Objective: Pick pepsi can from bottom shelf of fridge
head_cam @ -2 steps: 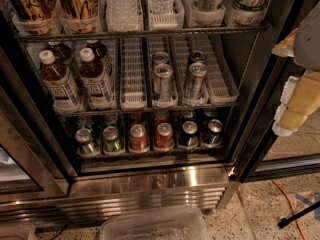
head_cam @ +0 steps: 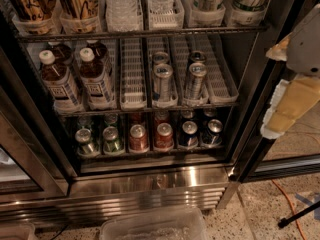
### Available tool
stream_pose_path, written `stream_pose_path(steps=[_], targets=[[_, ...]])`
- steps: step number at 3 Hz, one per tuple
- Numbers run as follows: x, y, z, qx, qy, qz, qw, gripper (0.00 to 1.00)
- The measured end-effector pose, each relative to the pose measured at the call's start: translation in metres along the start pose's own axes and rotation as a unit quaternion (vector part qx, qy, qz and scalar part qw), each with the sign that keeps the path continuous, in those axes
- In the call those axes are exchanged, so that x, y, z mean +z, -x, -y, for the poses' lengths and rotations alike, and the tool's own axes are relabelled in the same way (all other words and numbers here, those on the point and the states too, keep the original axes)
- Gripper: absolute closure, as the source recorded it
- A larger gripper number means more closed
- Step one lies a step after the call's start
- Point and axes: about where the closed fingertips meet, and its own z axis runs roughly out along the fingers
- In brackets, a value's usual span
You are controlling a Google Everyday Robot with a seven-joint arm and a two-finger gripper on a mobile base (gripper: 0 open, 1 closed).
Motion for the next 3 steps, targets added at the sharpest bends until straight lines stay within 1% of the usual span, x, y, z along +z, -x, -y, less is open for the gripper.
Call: stream_pose_path(steps=[1,2,3], targets=[[0.018,0.025,-0.016,0.028,0.01,0.054,0.9981,0.0],[0.046,0.065,-0.037,0.065,0.032,0.126,0.9893,0.0],[0.084,0.092,-0.066,0.103,0.057,0.198,0.9731,0.0]])
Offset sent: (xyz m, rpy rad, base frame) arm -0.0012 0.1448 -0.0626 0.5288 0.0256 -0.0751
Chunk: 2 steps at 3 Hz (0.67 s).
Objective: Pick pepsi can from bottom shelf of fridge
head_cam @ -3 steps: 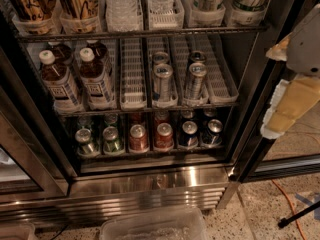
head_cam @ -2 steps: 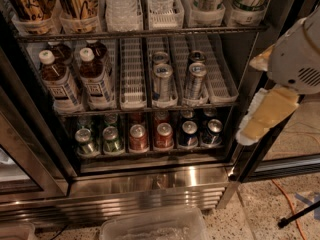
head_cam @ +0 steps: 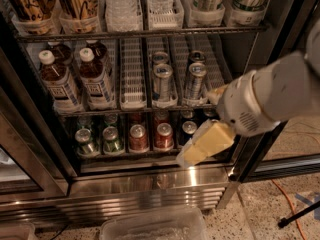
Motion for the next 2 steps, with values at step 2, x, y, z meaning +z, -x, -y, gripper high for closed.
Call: stream_pose_path(steps=[2], targets=[[0.078,-0.016,-0.045,0.045,-0.006,0.128,0.9908,0.0]])
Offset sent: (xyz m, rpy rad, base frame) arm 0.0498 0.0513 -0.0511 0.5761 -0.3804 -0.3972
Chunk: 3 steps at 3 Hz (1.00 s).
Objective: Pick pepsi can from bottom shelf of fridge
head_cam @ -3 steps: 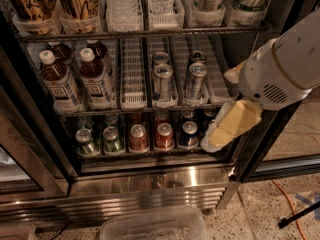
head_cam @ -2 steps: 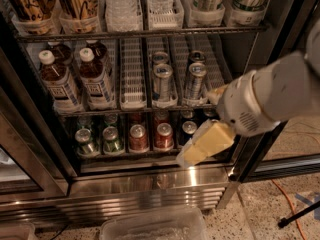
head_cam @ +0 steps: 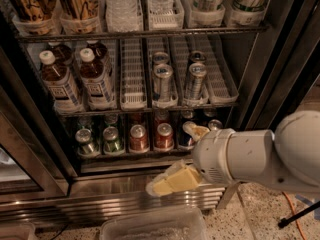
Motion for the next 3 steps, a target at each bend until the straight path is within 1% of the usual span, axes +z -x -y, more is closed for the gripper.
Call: stream_pose_path(steps=[1,2,3], targets=[[0.002,0.023,0.004,-0.012,-0.031,0.039,0.9987,0.0],[0.003,0.023,0.004,-0.013,-0.031,0.039,0.9987,0.0],[0.005,0.021,0.015,-0.027,-0.066,0.046,0.9964,0.0]])
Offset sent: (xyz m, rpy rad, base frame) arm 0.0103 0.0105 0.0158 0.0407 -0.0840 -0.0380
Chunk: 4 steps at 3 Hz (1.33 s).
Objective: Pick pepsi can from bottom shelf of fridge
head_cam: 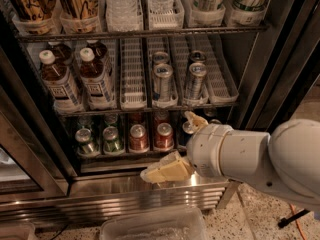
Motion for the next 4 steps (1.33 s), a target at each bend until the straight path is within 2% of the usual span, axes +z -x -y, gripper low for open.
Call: stream_pose_path(steps=[1,2,3,4], targets=[[0.002,-0.013,0.016,-0.006,-0.07,0.019,0.9974,0.0],[0.0,-0.034,0.038,0.016,-0.14,0.048,0.9889,0.0],[-0.013,-0.062,0.061,0.0,-0.211,0.061,0.9755,0.0],[-0.024,-0.075,0.073,-0.022,-0.268,0.08,0.9598,0.0]])
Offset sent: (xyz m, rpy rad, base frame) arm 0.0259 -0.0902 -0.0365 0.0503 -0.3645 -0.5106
